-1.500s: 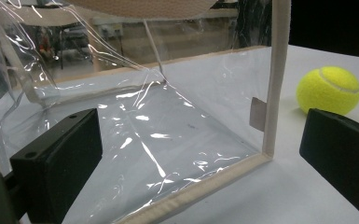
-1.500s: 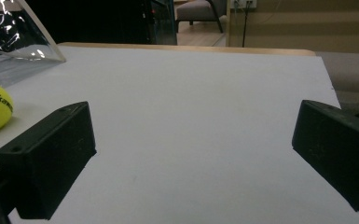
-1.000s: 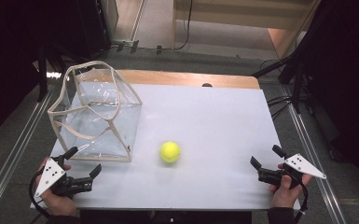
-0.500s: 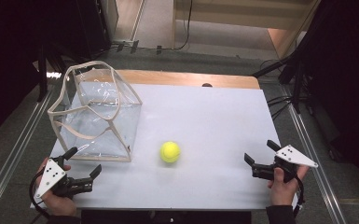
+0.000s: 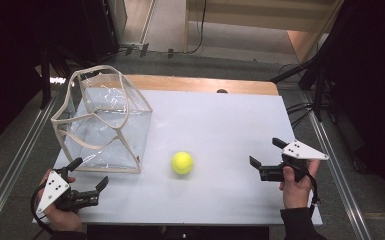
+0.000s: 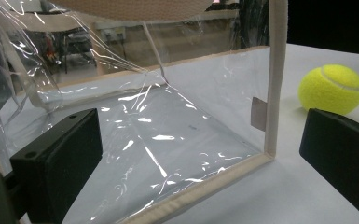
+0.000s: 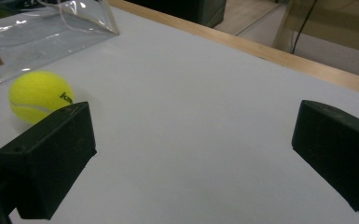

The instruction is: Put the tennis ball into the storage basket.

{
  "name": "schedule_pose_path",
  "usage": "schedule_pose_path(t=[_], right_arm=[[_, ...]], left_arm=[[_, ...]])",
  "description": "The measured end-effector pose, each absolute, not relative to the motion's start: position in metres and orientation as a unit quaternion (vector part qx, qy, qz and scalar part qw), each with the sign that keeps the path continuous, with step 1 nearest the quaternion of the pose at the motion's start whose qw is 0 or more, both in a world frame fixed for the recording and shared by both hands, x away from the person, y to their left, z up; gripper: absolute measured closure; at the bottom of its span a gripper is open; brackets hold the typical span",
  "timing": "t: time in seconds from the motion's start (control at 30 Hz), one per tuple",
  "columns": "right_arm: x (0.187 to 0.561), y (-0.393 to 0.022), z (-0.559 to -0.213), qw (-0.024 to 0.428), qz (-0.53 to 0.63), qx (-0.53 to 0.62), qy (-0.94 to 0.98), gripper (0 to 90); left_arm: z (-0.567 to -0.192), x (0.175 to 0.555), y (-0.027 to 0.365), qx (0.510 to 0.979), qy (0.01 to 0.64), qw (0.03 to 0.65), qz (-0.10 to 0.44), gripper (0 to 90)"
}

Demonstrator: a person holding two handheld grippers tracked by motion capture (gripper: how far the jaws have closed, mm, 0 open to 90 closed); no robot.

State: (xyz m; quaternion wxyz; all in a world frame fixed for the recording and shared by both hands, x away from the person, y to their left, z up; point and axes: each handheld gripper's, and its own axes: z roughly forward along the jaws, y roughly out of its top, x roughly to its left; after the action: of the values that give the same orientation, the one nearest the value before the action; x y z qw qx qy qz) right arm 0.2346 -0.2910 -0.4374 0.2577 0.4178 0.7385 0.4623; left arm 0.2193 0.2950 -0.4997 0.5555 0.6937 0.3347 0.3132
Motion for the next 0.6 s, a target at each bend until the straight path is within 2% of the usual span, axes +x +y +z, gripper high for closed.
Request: schedule_pose_path(t=[0.3,0.6], right_arm=[[0.246,-0.277,-0.427,0.249,0.449,0.4,0.759,0.0],[0.254,-0.265,-0.426,0.217,0.443,0.384,0.781,0.0]], left_arm=[[-0.5,0.22,0.295,0.694,0.334,0.556,0.312,0.0],[-0.5,0.22,0.294,0.695,0.334,0.555,0.312,0.0]])
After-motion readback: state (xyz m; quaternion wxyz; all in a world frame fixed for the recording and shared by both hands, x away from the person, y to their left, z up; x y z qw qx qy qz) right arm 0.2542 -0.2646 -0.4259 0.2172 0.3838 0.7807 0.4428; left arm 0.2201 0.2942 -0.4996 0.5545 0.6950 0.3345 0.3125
